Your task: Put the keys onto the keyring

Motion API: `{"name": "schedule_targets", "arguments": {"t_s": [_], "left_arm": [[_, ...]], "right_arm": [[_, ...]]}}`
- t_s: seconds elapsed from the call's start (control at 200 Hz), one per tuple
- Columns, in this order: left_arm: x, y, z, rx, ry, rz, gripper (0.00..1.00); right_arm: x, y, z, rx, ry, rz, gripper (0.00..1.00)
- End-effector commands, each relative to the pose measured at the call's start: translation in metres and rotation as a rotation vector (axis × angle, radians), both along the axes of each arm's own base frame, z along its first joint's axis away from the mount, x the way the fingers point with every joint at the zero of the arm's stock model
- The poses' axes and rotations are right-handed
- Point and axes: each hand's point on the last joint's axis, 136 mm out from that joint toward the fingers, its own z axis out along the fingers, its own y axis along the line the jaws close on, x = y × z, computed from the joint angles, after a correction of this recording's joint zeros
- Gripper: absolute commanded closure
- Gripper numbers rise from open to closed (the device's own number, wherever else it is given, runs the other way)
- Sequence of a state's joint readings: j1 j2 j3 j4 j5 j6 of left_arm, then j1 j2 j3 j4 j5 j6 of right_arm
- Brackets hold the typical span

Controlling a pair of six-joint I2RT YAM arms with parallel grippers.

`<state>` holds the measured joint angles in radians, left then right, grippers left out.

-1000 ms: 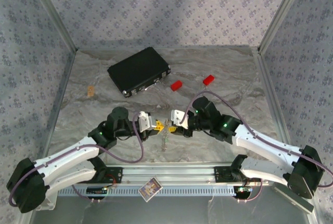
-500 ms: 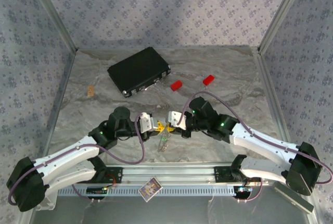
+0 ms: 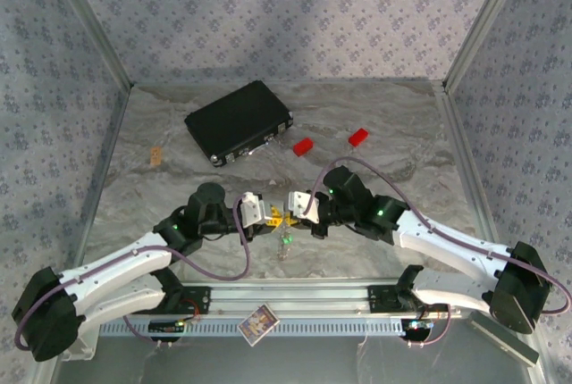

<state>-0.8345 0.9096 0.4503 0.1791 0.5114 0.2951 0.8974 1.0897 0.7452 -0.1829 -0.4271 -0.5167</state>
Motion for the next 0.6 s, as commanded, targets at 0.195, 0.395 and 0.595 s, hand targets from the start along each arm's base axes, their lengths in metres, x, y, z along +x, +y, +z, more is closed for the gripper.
{"name": "schedule_targets", "arguments": {"t_s": [0.195,0.395,0.595], "left_arm": [[0.0,-0.006,0.015,-0.045,-0.036,-0.016,0.9],[0.0,-0.007,0.021,-0.067,-0.041,-0.021,0.88],[-0.001,-0.007,0.021,-0.069,-0.044,-0.025,0.96]], "right_arm": [[0.002,0.007,0.016,0.052,-0.003,0.015,1.0],[0.002,0.008,0.016,0.051,0.005,0.017,1.0],[0.002,0.008,0.015,0.047,0.014,0.015,1.0]]}}
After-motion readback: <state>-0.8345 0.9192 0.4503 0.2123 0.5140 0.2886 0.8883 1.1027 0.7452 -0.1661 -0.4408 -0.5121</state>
